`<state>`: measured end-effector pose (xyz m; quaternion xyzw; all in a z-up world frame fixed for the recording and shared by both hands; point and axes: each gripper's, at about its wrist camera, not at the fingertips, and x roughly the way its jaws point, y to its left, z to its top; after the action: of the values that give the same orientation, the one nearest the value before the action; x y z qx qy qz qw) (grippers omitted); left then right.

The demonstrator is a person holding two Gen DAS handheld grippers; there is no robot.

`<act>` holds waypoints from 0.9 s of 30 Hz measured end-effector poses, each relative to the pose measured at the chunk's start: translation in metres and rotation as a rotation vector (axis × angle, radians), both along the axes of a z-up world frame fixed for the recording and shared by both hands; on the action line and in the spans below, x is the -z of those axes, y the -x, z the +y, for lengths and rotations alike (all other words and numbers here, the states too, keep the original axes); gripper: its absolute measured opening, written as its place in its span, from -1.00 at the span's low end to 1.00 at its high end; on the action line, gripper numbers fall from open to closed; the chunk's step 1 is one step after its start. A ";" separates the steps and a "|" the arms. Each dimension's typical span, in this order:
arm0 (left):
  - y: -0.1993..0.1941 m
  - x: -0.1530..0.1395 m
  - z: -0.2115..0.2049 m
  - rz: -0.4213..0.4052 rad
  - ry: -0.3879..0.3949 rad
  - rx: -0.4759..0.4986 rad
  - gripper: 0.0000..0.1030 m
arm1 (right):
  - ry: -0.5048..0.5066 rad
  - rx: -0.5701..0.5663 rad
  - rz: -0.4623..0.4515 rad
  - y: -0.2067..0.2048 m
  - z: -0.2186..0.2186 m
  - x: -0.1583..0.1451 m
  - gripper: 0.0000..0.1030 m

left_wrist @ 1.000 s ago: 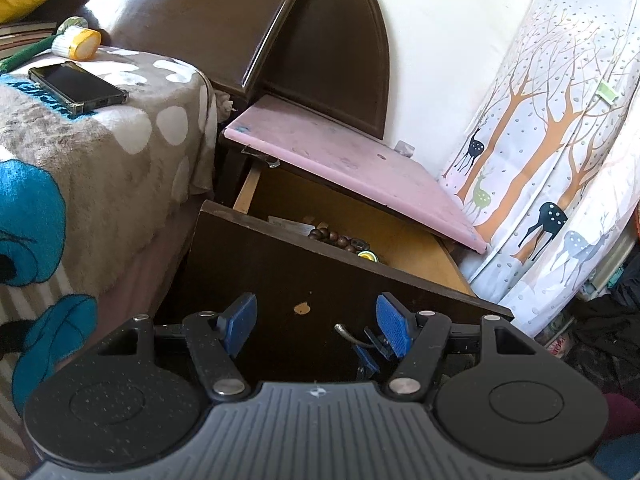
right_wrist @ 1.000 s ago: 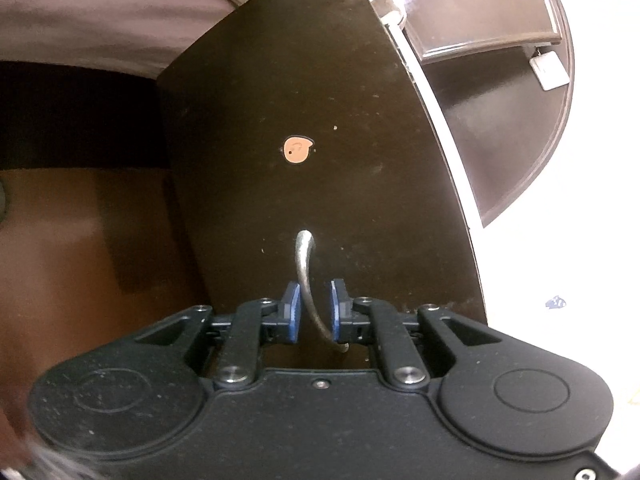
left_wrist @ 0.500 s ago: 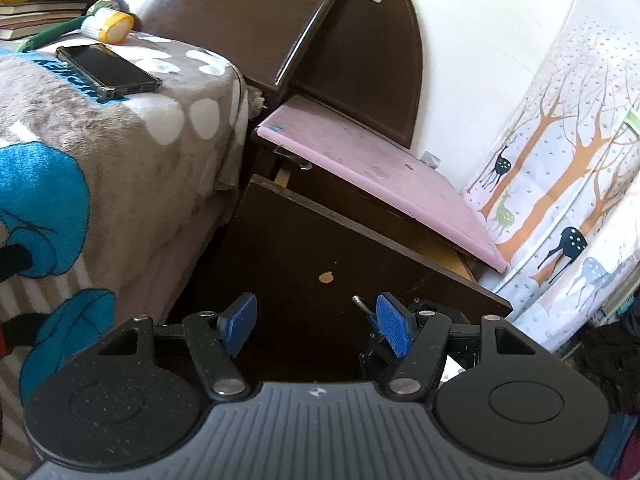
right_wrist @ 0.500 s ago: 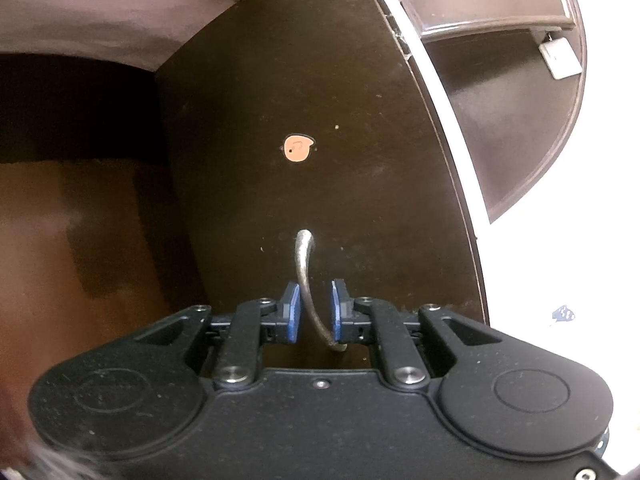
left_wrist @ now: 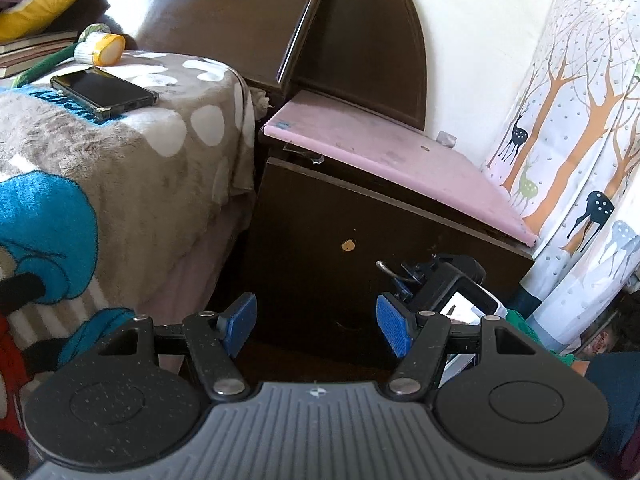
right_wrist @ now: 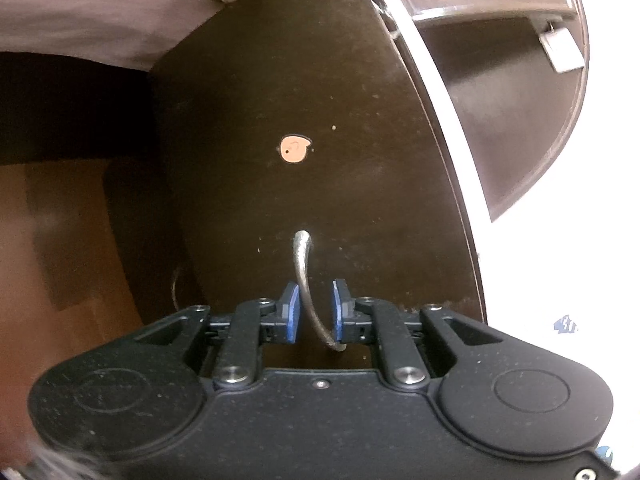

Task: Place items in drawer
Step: 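Open the right gripper and release the drawer handle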

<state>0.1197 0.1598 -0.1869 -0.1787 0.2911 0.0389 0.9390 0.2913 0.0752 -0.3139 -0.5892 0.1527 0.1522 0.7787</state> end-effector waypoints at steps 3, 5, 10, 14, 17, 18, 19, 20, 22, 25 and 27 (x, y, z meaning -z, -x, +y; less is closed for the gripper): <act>-0.001 0.001 0.001 0.006 0.011 -0.002 0.27 | 0.001 -0.016 -0.012 0.008 -0.006 0.006 -0.81; -0.001 0.003 0.001 0.012 0.014 -0.002 0.27 | 0.004 -0.024 -0.027 0.011 -0.009 0.010 -0.83; 0.000 0.004 0.001 0.022 0.014 -0.005 0.27 | -0.020 0.004 -0.037 0.015 -0.008 0.018 -0.98; 0.000 0.006 0.002 0.033 0.024 -0.007 0.27 | -0.009 -0.009 -0.047 0.020 -0.013 0.026 -1.00; -0.001 0.007 0.000 0.039 0.020 0.003 0.27 | -0.009 0.018 0.002 0.003 -0.010 0.020 -1.00; -0.002 0.007 -0.001 0.040 0.018 0.005 0.27 | -0.018 0.049 0.032 -0.009 -0.008 0.016 -1.00; -0.003 0.007 0.000 0.042 0.019 0.006 0.27 | -0.017 0.076 0.047 -0.018 -0.007 0.014 -0.96; -0.004 0.007 0.000 0.044 0.021 0.004 0.27 | 0.000 0.081 0.049 -0.022 -0.006 0.016 -0.95; -0.005 0.008 0.002 0.045 0.025 0.000 0.27 | 0.018 0.085 0.050 -0.030 -0.008 0.019 -0.95; -0.007 0.009 0.003 0.052 0.030 0.003 0.27 | 0.026 0.073 0.057 -0.036 -0.011 0.020 -0.93; -0.009 0.010 0.001 0.058 0.026 0.010 0.27 | 0.029 0.070 0.080 -0.041 -0.014 0.022 -1.00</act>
<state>0.1283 0.1613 -0.1967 -0.1884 0.3194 0.0357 0.9280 0.3321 0.0610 -0.3357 -0.5882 0.2065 0.1463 0.7681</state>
